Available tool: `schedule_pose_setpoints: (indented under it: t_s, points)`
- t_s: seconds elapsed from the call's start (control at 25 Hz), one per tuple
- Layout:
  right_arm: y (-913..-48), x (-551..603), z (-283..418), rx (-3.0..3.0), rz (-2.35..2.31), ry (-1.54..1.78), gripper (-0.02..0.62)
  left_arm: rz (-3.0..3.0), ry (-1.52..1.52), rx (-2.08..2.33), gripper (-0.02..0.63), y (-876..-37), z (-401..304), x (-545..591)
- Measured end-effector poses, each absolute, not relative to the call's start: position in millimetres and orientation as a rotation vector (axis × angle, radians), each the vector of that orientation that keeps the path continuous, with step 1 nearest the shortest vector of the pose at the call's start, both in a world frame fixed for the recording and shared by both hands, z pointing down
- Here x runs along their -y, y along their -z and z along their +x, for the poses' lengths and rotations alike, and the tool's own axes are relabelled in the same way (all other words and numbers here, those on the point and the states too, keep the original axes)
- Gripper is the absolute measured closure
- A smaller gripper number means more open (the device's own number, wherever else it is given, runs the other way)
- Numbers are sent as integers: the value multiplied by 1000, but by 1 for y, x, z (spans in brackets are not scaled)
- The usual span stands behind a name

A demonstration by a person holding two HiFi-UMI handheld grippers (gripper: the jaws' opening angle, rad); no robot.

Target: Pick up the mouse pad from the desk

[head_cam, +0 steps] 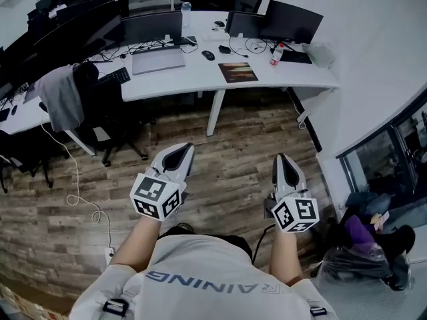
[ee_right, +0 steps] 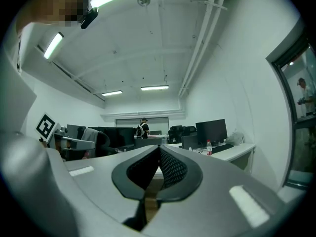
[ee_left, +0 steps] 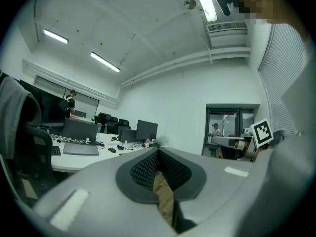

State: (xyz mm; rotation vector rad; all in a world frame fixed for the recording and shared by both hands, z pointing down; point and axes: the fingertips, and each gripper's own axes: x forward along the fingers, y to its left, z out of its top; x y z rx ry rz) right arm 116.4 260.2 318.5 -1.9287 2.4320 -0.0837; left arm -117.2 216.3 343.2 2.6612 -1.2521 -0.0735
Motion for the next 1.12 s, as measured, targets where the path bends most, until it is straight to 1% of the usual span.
schedule_pose_setpoints:
  t_s: [0.2, 0.68, 0.84, 0.96, 1.12]
  points:
    - [-327, -250, 87, -2477, -1980, 83, 583, 2608, 69, 1209, 606, -369, -144, -205]
    - [-321, -189, 102, -2521, -1977, 58, 583, 2593, 56, 1225, 606, -373, -143, -150]
    - [-325, -156, 123, -2502, -1947, 81, 583, 2596, 37, 1252, 606, -370, -127, -119]
    - [-334, -132, 141, -2523, -1913, 98, 583, 2595, 19, 1258, 606, -370, -101, -89]
    - [-339, -93, 191, -2493, -1906, 159, 583, 2635, -6, 1275, 606, -358, -54, -49]
